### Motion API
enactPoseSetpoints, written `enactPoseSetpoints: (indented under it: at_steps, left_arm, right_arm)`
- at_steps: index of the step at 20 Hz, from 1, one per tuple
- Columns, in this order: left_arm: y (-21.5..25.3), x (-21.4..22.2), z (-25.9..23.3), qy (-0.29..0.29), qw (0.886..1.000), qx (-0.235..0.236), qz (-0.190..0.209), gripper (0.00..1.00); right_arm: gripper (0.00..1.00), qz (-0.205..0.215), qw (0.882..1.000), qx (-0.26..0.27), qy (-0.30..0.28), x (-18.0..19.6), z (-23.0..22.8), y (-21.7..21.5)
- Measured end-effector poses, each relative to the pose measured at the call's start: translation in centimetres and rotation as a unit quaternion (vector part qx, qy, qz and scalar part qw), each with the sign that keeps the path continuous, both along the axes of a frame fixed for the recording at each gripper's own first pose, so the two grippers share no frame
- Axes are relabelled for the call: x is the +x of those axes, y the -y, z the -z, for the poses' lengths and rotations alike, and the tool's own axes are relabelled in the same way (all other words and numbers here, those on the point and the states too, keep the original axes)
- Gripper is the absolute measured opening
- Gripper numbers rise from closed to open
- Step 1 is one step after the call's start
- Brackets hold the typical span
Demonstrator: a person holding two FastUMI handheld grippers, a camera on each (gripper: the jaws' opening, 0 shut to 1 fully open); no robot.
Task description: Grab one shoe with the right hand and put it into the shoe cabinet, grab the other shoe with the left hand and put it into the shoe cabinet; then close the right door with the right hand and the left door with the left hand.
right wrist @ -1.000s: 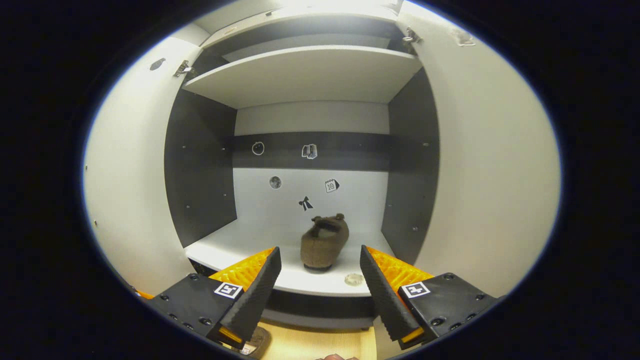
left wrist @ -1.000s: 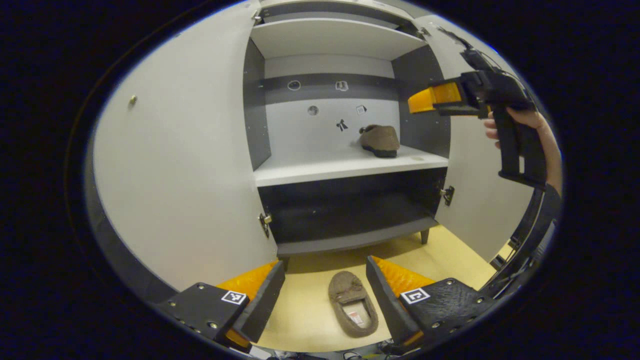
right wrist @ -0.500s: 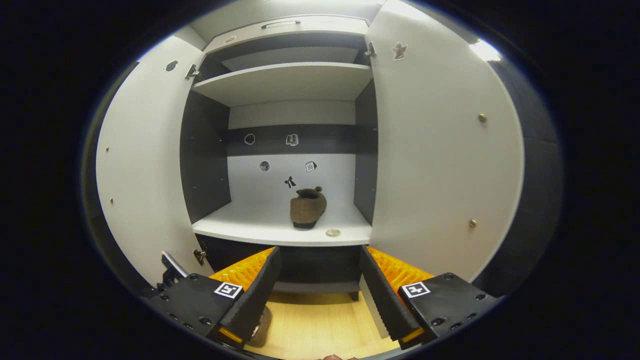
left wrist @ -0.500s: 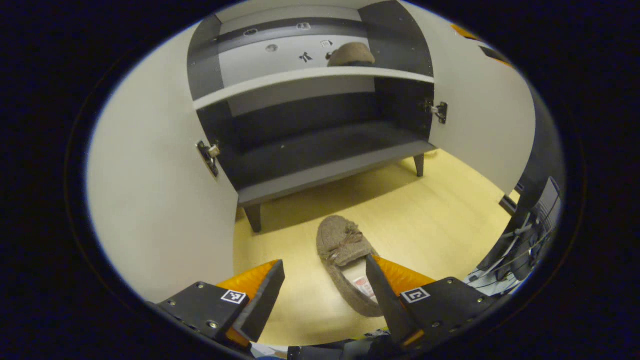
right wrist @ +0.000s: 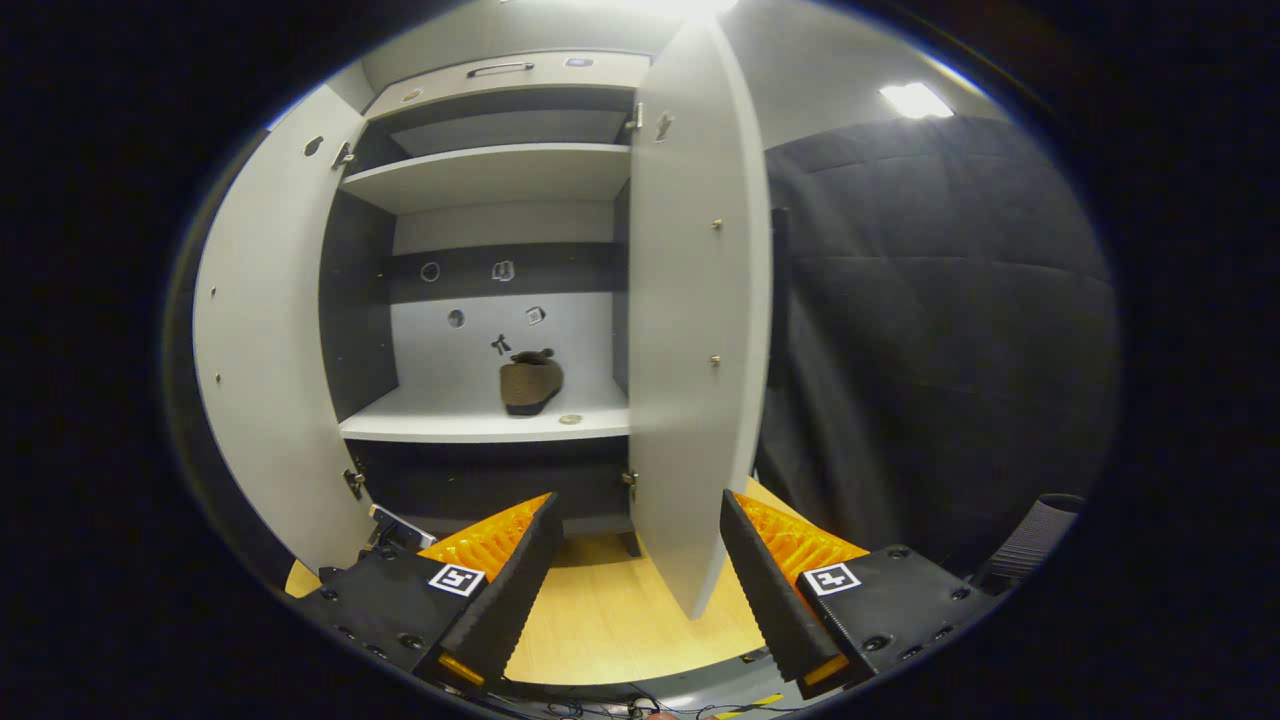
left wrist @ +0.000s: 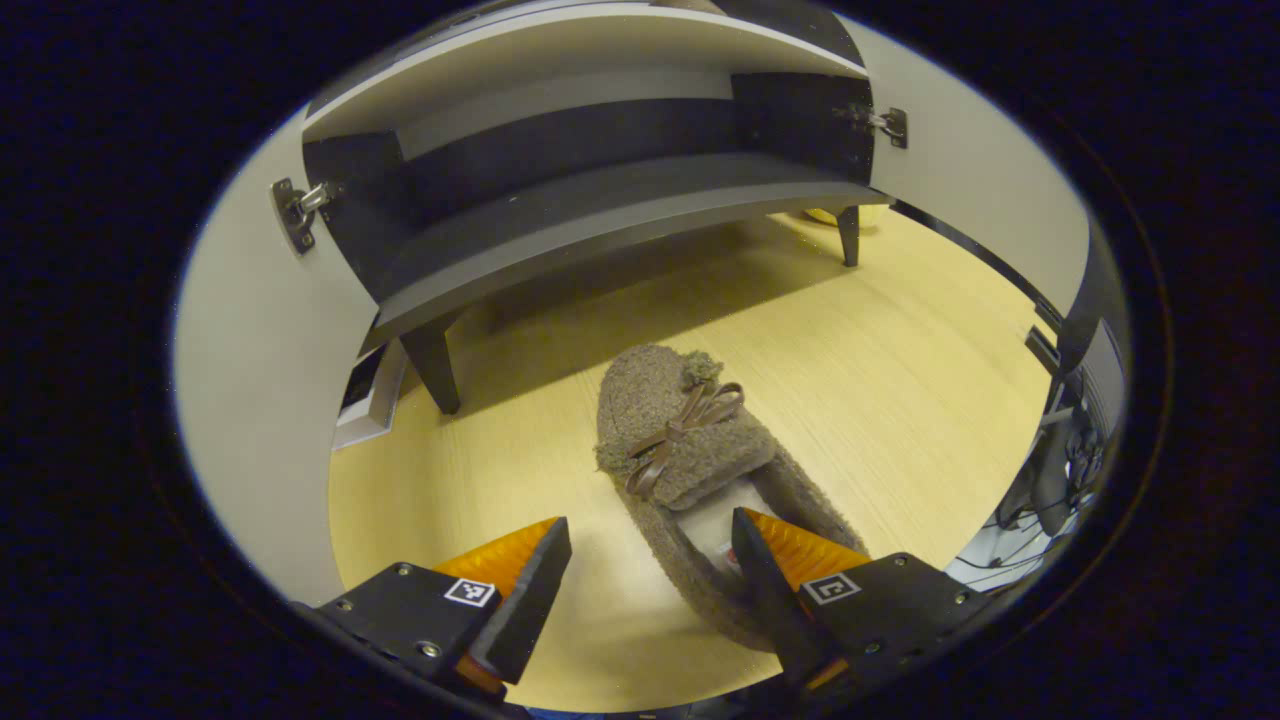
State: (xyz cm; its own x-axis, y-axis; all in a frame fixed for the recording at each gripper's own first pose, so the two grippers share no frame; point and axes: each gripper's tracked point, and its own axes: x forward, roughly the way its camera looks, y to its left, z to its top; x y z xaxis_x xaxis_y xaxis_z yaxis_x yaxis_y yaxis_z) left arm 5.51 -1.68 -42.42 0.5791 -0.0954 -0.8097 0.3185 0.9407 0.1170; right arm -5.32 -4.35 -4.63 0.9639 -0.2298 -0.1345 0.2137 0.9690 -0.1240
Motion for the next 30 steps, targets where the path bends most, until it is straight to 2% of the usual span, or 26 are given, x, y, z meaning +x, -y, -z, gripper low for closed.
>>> enactPoseSetpoints:
  at_steps: [1,2,3,5,6,8,9,11,12,14,15,16,18,21,25,30]
  left_arm:
    - [0.1,0.0,-0.2,-0.001,1.0,-0.007,-0.003,0.93]
    - [0.0,-0.1,-0.4,-0.008,1.0,-0.012,-0.002,0.93]
    - [0.1,-0.1,-0.8,-0.014,1.0,-0.025,0.004,1.0]
    - [0.5,-0.4,-0.7,-0.025,0.998,-0.051,0.009,0.72]
    - [1.0,-0.4,-0.8,-0.029,0.998,-0.058,0.014,0.58]
    - [1.0,-0.4,-0.4,-0.03,0.998,-0.056,0.022,0.53]
    - [0.9,-0.3,0.1,-0.027,0.998,-0.053,0.018,0.53]
    - [-0.5,-0.5,-0.1,-0.017,0.999,-0.039,-0.02,0.22]
    - [-0.3,-0.4,0.3,-0.019,0.999,-0.036,-0.018,0.08]
    - [-0.4,0.1,0.5,-0.018,1.0,-0.011,-0.009,0.08]
    - [-0.3,-0.3,0.0,-0.027,1.0,-0.008,-0.013,0.03]
    - [-0.5,0.1,-0.4,-0.029,0.999,-0.014,-0.017,0.03]
    - [-0.7,0.2,-1.1,-0.044,0.997,-0.04,-0.043,0.03]
    - [-0.8,0.8,-1.5,-0.053,0.991,-0.069,-0.097,0.02]
    - [-1.6,0.9,-3.0,-0.04,0.99,-0.055,-0.124,0.02]
    - [-3.3,1.7,-6.0,-0.003,0.981,-0.081,-0.177,0.02]
  right_arm:
    - [0.96,0.016,1.0,0.002,0.006,-0.8,-0.4,1.2]
    - [1.0,0.036,0.999,0.001,0.01,-1.5,-0.8,2.4]
    - [0.96,0.053,0.999,0.001,0.011,-2.2,-1.0,3.7]
    - [1.0,0.084,0.996,-0.003,0.015,-3.3,-1.7,6.0]
    - [0.96,0.099,0.995,-0.007,0.019,-3.8,-2.1,7.0]
    - [0.99,0.122,0.992,-0.014,0.024,-4.3,-3.3,9.2]
    - [0.96,0.13,0.991,-0.021,0.031,-4.5,-4.4,10.3]
    - [0.97,0.151,0.986,-0.04,0.054,-4.9,-7.5,13.0]
    - [0.97,0.16,0.984,-0.05,0.064,-5.0,-8.9,14.2]
    - [0.97,0.177,0.979,-0.066,0.081,-5.5,-10.9,16.5]
    - [1.0,0.184,0.977,-0.067,0.088,-5.5,-11.3,17.5]
    - [0.97,0.188,0.976,-0.062,0.094,-5.3,-11.6,18.2]
    - [1.0,0.192,0.976,-0.048,0.095,-4.2,-11.4,19.6]
    - [0.97,0.178,0.979,-0.034,0.091,-1.7,-11.1,21.3]
    - [1.0,0.149,0.983,-0.02,0.11,1.9,-12.7,23.8]
    - [0.97,0.11,0.987,-0.008,0.113,6.3,-12.5,26.9]
